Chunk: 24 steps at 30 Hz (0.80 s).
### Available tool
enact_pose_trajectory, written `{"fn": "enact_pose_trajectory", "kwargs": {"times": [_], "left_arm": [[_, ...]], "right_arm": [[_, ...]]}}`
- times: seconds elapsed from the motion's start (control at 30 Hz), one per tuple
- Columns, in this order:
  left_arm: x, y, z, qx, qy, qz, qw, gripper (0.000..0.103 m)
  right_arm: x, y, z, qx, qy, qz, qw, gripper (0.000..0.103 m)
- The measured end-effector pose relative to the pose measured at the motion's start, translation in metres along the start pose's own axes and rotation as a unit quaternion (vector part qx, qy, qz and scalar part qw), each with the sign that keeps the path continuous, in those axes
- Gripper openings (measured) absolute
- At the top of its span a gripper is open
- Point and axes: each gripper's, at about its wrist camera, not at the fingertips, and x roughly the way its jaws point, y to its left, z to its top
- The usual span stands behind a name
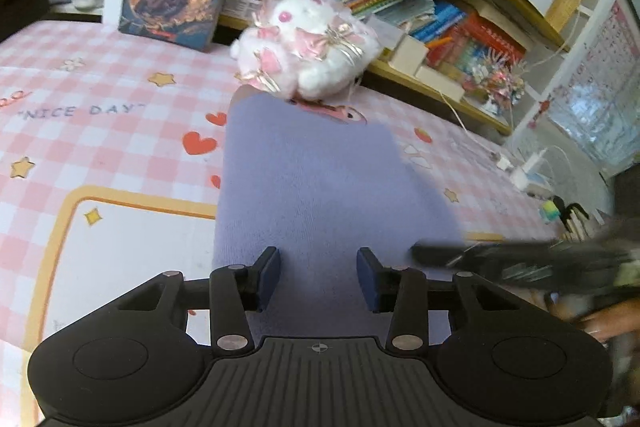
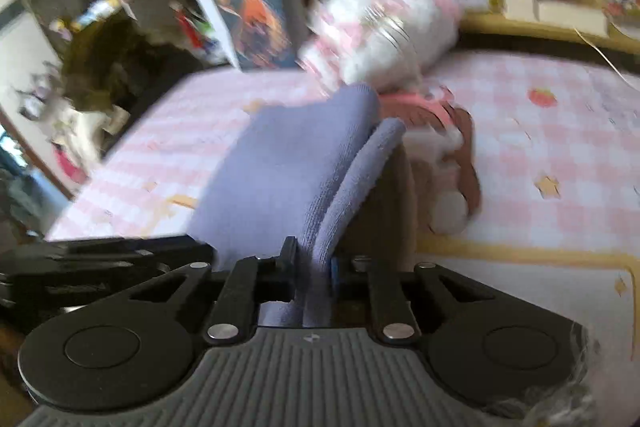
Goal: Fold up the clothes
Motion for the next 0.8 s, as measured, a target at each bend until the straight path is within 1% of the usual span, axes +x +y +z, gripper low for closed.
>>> {"fn": "enact_pose_trajectory", "kwargs": {"times": [0.03, 0.07, 0.13, 0.2, 0.27, 0.33, 0.37, 0.4, 0.43, 0.47, 0.53, 0.57, 0.67, 0.7, 0.73, 0.8], "left_arm": [[0.000, -0.001, 0.000, 0.002, 0.001, -0.001, 1.0000, 0.042], [0.000, -0.001, 0.000, 0.005, 0.003, -0.001, 1.0000, 0.044], [0.000, -0.002, 0.001, 0.010, 0.005, -0.002, 0.9999, 0.044], [-0.002, -0.004, 0.002, 0.014, 0.005, 0.000, 0.9999, 0.045], [-0.008, -0.008, 0.004, 0.016, -0.003, 0.009, 0.9998, 0.049], [-0.011, -0.010, 0.004, 0.014, -0.008, 0.019, 0.9997, 0.056], [-0.013, -0.011, 0.004, 0.013, -0.011, 0.024, 0.9996, 0.058], [-0.015, -0.012, 0.003, 0.012, -0.014, 0.029, 0.9994, 0.064], [-0.016, -0.012, 0.003, 0.010, -0.016, 0.034, 0.9992, 0.064], [-0.018, -0.013, 0.003, 0.009, -0.019, 0.039, 0.9990, 0.065], [-0.022, -0.015, 0.003, 0.007, -0.024, 0.050, 0.9984, 0.066], [-0.023, -0.016, 0.003, 0.006, -0.027, 0.055, 0.9981, 0.066], [-0.029, -0.019, 0.002, 0.003, -0.035, 0.070, 0.9969, 0.068], [-0.030, -0.020, 0.002, 0.002, -0.038, 0.075, 0.9965, 0.070], [-0.032, -0.021, 0.002, 0.000, -0.041, 0.080, 0.9960, 0.075], [-0.034, -0.021, -0.001, -0.007, -0.042, 0.090, 0.9950, 0.077]], "right_arm": [[0.010, -0.005, -0.003, 0.014, 0.014, -0.006, 1.000, 0.015], [0.013, -0.009, -0.005, 0.025, 0.013, -0.004, 1.000, 0.015], [0.012, -0.010, -0.003, 0.027, 0.013, -0.002, 1.000, 0.017], [0.010, -0.011, -0.002, 0.029, 0.015, -0.002, 0.999, 0.021], [0.004, -0.013, -0.001, 0.036, 0.009, -0.005, 0.999, 0.034], [-0.002, -0.015, -0.002, 0.041, 0.004, -0.008, 0.999, 0.041], [-0.005, -0.016, -0.002, 0.043, 0.002, -0.009, 0.999, 0.047], [-0.008, -0.017, -0.002, 0.044, 0.000, -0.009, 0.999, 0.051], [-0.011, -0.018, -0.002, 0.046, -0.002, -0.010, 0.999, 0.059], [-0.014, -0.019, -0.003, 0.048, -0.004, -0.011, 0.999, 0.065], [-0.020, -0.021, -0.003, 0.052, -0.007, -0.013, 0.999, 0.071], [-0.023, -0.022, -0.003, 0.053, -0.009, -0.014, 0.998, 0.073], [-0.030, -0.026, -0.005, 0.059, -0.013, -0.016, 0.998, 0.076], [-0.031, -0.028, -0.006, 0.062, -0.010, -0.015, 0.998, 0.076], [-0.031, -0.029, -0.008, 0.063, -0.007, -0.014, 0.998, 0.076], [-0.032, -0.031, -0.010, 0.062, -0.002, -0.009, 0.998, 0.077]]}}
